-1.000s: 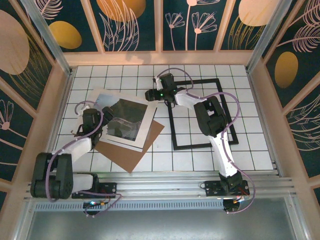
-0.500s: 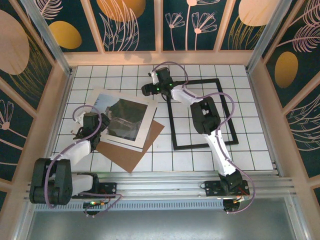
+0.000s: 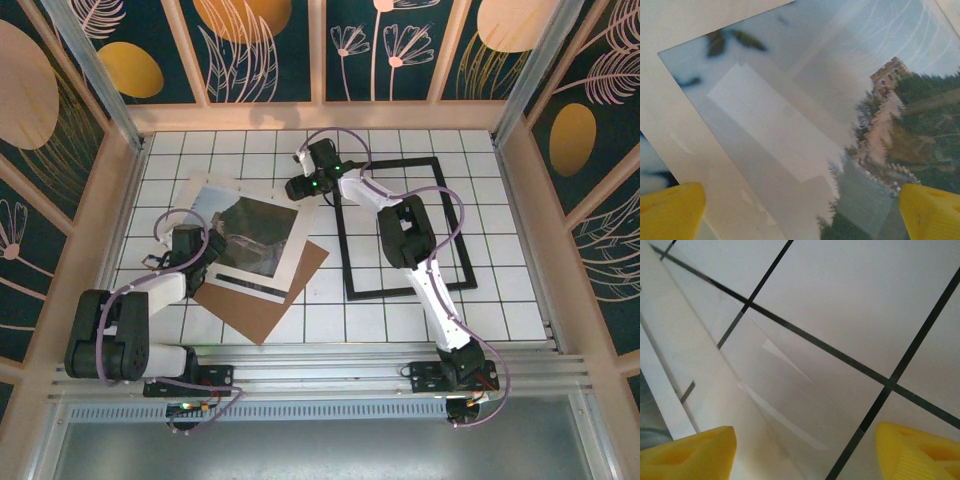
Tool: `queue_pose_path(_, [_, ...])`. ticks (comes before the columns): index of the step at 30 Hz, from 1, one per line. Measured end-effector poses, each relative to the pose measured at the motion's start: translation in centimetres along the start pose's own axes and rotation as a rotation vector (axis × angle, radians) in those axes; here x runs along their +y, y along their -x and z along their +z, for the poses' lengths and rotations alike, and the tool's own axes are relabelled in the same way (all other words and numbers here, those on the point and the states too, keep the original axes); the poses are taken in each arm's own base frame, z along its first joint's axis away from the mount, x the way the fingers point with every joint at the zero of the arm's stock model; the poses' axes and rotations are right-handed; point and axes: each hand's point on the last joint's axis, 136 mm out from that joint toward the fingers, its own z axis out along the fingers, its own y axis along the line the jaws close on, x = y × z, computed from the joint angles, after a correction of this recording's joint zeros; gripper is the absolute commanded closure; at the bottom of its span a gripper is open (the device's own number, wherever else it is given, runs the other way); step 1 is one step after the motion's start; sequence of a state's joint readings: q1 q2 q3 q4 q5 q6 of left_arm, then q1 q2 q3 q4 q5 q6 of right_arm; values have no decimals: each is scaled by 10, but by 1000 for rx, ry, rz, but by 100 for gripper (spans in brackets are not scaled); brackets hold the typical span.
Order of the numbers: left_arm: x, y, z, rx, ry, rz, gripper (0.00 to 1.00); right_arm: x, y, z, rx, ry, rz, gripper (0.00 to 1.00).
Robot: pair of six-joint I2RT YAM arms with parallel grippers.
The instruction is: Put the photo into the frame
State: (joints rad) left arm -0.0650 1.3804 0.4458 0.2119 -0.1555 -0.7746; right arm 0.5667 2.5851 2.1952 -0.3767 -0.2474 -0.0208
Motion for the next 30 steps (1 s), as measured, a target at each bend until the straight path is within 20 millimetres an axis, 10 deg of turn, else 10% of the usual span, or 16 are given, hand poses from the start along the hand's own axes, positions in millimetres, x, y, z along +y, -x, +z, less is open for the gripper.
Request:
queue_pose_path(22, [-38,24,39,13,-22,24,1,99,-126,-86,234,324,166,49])
queue_pose_path(30, [-69,19,46,62,-174,23,6,131,-120,-117,163,425,117,50])
